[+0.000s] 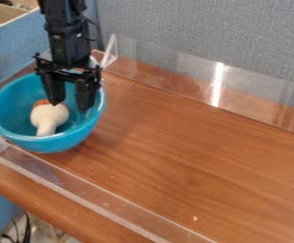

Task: Remove the mushroom from inside the blue bowl and put it on the table

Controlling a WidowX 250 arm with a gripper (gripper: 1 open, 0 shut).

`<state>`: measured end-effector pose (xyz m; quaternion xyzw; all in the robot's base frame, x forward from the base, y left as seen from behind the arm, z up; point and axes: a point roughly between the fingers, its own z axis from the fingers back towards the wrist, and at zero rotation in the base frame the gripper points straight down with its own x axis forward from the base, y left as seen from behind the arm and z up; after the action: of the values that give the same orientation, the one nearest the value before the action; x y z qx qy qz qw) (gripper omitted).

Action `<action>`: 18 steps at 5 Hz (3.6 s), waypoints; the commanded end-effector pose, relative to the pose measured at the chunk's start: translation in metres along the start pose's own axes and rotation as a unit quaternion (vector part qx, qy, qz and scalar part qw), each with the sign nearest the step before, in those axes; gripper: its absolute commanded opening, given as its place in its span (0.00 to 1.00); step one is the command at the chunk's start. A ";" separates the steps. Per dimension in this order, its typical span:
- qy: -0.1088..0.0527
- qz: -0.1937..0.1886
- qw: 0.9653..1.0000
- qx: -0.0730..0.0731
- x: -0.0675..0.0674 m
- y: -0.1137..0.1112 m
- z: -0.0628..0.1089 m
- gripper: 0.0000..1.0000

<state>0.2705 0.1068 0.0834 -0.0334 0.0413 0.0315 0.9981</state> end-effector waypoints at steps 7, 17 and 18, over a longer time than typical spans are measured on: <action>-0.022 0.043 0.999 0.010 0.007 0.022 0.023 1.00; -0.010 0.143 0.990 0.012 0.022 0.063 0.022 1.00; -0.006 0.134 0.991 0.014 0.014 0.066 0.011 1.00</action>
<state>0.2803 0.1677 0.0723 -0.0234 0.0657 0.1614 0.9844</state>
